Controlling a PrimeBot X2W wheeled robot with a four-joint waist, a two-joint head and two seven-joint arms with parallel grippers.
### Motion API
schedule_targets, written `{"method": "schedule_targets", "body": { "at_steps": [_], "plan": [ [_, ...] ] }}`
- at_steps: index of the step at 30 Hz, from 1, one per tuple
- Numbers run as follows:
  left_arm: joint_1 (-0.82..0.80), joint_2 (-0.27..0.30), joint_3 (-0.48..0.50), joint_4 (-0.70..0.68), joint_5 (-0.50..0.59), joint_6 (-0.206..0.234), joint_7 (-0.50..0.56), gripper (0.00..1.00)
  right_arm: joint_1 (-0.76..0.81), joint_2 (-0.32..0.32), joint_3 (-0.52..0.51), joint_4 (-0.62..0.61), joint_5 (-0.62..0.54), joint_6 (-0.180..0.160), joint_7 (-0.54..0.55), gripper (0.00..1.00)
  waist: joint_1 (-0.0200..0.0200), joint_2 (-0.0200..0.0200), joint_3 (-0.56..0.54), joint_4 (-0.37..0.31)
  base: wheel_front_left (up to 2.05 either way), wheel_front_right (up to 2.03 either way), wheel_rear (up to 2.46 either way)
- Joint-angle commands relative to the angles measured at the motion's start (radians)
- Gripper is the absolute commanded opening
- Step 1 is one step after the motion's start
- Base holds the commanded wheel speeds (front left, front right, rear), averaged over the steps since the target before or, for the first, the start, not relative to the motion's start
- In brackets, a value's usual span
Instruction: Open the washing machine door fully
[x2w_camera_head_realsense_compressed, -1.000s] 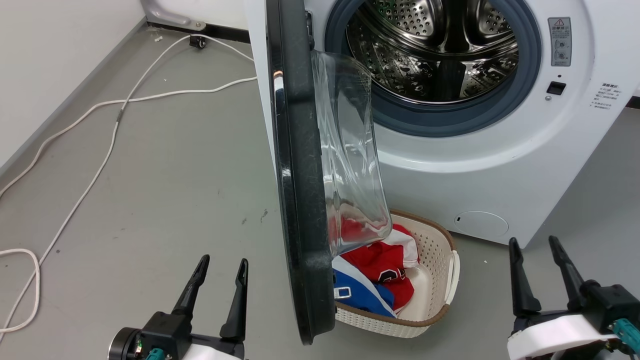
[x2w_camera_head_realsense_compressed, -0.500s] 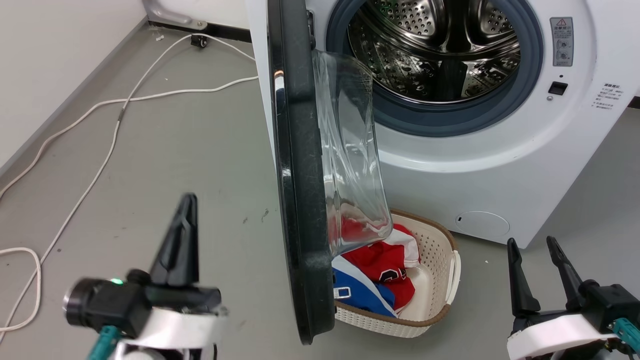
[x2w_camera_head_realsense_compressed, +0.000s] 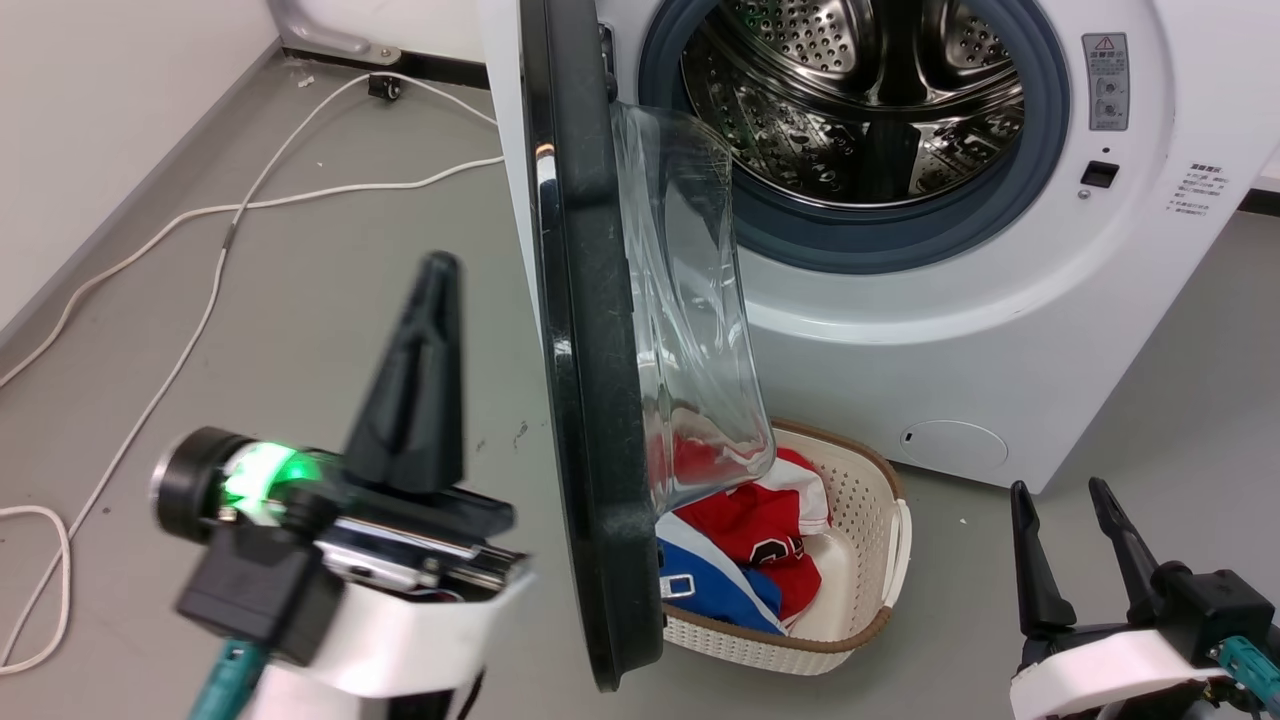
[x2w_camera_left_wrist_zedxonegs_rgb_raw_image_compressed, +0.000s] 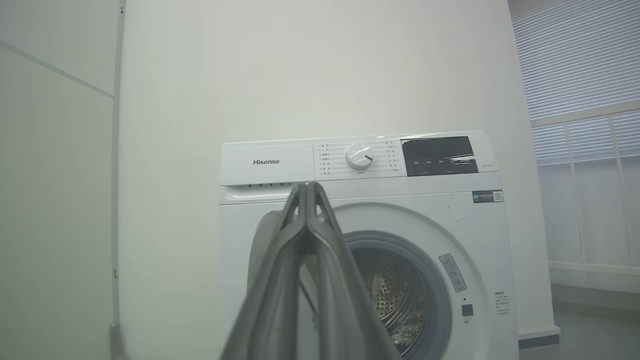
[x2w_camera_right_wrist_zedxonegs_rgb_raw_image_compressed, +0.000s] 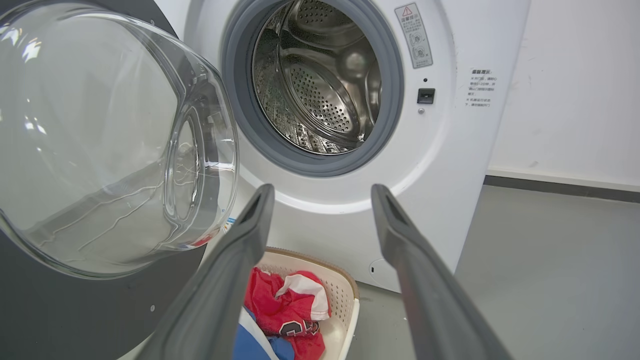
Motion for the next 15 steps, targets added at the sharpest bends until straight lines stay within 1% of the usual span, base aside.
{"method": "schedule_targets", "body": {
  "at_steps": [1,3,5,9,13,15],
  "plan": [
    [0.000,-0.001,-0.004,0.001,0.002,-0.001,-0.001,0.00,-0.011,0.002,0.000,0.001,0.004,-0.001,-0.002,1.00,0.0000,-0.0001,0.000,-0.001,0.00,0.00,0.00],
    [0.019,0.002,-0.052,0.022,0.005,-0.009,-0.001,0.00,-0.011,0.002,-0.001,0.004,0.007,-0.001,-0.002,1.00,0.0000,-0.0001,-0.002,-0.004,0.00,0.00,0.00],
    [0.028,0.019,-0.105,0.042,0.015,-0.016,-0.001,0.00,-0.009,0.002,-0.004,0.006,0.011,-0.001,-0.002,1.00,0.0000,-0.0001,-0.003,-0.005,0.00,0.00,0.00],
    [0.051,0.034,-0.189,0.090,-0.005,-0.022,-0.001,0.00,-0.003,0.002,-0.010,0.010,0.016,-0.001,-0.002,1.00,0.0000,-0.0001,-0.003,-0.003,0.00,0.00,0.00],
    [0.067,0.060,-0.273,0.160,-0.033,-0.023,0.001,0.00,-0.004,0.001,-0.005,0.015,0.020,-0.001,-0.002,1.00,0.0000,-0.0001,-0.001,0.001,0.00,0.00,0.00],
    [0.068,0.061,-0.302,0.194,-0.055,-0.024,0.010,0.00,-0.007,0.002,-0.004,0.017,0.021,-0.001,-0.002,1.00,0.0000,-0.0001,0.001,0.004,0.00,0.00,0.00]
  ]
}}
